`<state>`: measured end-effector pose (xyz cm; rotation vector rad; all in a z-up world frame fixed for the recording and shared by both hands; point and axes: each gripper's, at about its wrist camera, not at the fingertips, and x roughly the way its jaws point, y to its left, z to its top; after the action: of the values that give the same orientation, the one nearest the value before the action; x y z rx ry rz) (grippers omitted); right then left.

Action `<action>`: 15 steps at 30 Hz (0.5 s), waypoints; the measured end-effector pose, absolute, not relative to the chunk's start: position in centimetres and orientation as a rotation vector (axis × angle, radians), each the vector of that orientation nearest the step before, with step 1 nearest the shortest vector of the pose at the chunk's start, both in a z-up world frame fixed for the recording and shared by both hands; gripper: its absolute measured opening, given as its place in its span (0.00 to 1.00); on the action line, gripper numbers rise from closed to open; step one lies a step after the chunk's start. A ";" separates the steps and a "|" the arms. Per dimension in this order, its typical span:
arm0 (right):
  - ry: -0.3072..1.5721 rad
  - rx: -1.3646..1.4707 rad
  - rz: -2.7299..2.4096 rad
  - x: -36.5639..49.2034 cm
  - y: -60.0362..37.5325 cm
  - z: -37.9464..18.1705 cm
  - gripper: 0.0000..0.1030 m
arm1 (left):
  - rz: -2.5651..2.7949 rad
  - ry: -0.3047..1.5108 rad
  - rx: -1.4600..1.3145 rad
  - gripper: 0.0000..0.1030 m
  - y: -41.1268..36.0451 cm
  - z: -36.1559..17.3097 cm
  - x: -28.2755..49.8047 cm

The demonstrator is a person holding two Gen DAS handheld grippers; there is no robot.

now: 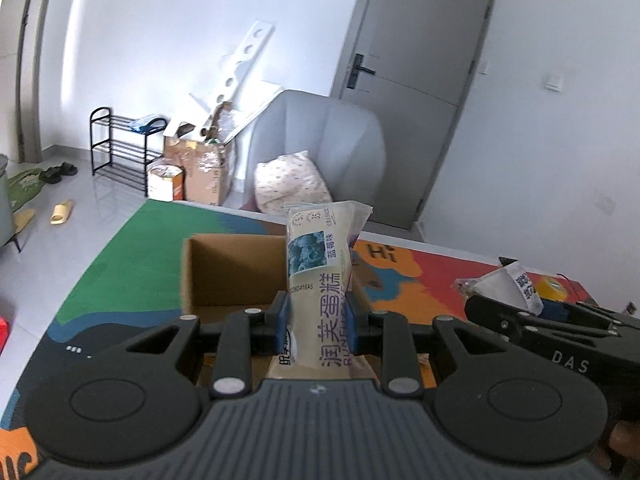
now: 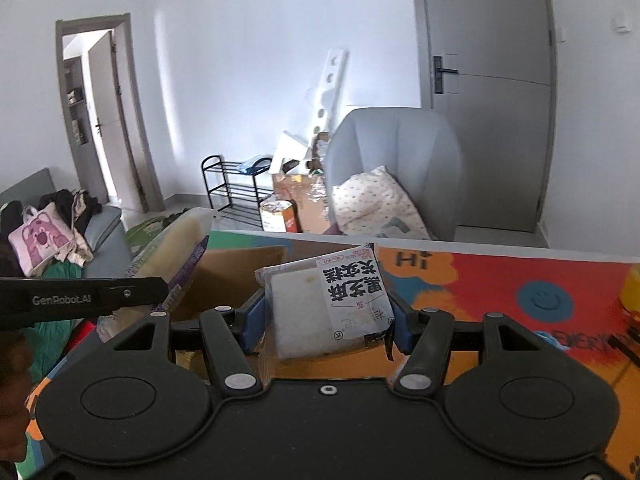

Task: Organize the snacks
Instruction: 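Carry both packs over the cardboard box and open both tools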

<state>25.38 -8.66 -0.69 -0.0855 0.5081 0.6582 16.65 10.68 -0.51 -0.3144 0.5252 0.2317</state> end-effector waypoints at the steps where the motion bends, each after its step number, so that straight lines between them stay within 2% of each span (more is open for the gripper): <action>1: 0.511 -0.088 0.664 25.5 -8.2 -0.7 0.56 | 0.237 0.529 -0.320 0.26 11.1 -0.6 16.7; 15: 0.563 -0.119 0.749 27.2 -1.8 -1.7 0.57 | 0.255 0.570 -0.374 0.29 16.1 -1.8 18.9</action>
<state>27.17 -1.79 -1.72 -0.1192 0.5625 0.7494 18.87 16.10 -1.79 -0.3741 0.5698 0.2547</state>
